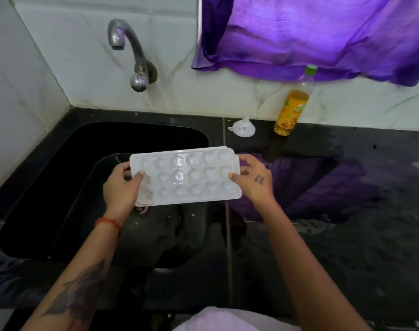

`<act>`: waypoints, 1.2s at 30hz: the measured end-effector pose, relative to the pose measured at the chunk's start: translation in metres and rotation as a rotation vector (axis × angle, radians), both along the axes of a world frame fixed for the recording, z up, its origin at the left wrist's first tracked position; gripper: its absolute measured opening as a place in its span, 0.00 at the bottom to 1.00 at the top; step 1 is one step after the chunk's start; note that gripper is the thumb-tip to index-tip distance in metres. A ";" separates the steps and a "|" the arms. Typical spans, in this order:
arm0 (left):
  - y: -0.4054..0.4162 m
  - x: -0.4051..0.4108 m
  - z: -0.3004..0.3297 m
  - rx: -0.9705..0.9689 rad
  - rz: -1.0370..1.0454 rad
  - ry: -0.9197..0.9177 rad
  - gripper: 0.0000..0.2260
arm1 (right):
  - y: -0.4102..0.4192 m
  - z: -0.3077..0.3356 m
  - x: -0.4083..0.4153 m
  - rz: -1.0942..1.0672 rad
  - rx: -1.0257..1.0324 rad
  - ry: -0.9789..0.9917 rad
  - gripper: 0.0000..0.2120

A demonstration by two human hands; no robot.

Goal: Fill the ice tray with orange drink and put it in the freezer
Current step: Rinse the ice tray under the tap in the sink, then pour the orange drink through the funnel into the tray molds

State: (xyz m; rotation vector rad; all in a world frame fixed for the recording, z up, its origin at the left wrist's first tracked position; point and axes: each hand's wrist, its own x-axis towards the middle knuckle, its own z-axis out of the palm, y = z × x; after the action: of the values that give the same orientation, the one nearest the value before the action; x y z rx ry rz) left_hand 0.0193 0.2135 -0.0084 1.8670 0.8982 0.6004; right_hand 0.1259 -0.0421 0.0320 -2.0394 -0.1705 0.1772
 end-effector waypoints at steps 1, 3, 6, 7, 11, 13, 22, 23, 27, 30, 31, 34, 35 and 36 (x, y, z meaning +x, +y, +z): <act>-0.019 0.004 0.004 -0.008 -0.040 0.013 0.16 | -0.025 0.001 0.007 -0.003 -0.011 0.035 0.19; -0.050 0.008 0.010 -0.051 -0.121 0.029 0.16 | -0.065 -0.002 0.016 -0.024 -0.031 0.109 0.19; -0.107 0.020 0.007 -0.135 -0.228 0.055 0.14 | -0.136 -0.011 0.025 -0.042 -0.011 0.204 0.18; -0.124 0.024 0.005 -0.162 -0.257 0.076 0.14 | -0.157 -0.016 0.026 -0.051 -0.017 0.230 0.18; -0.179 0.032 -0.005 -0.243 -0.314 0.153 0.09 | -0.221 -0.032 0.029 -0.067 -0.030 0.342 0.18; -0.196 0.033 -0.008 -0.259 -0.311 0.174 0.08 | -0.238 -0.039 0.028 -0.072 -0.010 0.379 0.18; -0.215 0.045 -0.015 -0.120 -0.315 0.403 0.14 | -0.261 -0.057 0.030 -0.063 -0.028 0.479 0.19; -0.215 0.049 -0.013 -0.021 -0.310 0.414 0.16 | -0.261 -0.056 0.033 -0.054 -0.046 0.488 0.20; -0.219 0.083 0.000 0.272 -0.356 0.346 0.21 | -0.252 -0.046 0.052 -0.099 -0.140 0.417 0.25; -0.230 0.127 0.006 0.320 -0.510 0.292 0.20 | -0.236 -0.028 0.080 -0.098 -0.251 0.316 0.26; -0.234 0.143 0.007 0.362 -0.564 0.286 0.20 | -0.229 -0.020 0.093 -0.080 -0.291 0.271 0.27; -0.245 0.191 0.004 0.472 -0.741 0.297 0.25 | -0.198 0.003 0.142 -0.050 -0.331 0.130 0.30; -0.247 0.204 -0.001 0.507 -0.805 0.342 0.28 | -0.186 0.009 0.160 -0.049 -0.310 0.102 0.33; -0.248 0.215 -0.008 0.536 -0.864 0.415 0.32 | -0.174 0.015 0.179 -0.050 -0.300 0.072 0.35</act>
State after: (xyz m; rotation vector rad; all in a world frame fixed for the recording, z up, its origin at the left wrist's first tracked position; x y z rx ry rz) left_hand 0.2347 -0.0349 -0.0164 2.6584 0.0837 -0.1142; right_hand 0.3046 -0.2160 0.0466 -2.3295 -0.0501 0.2572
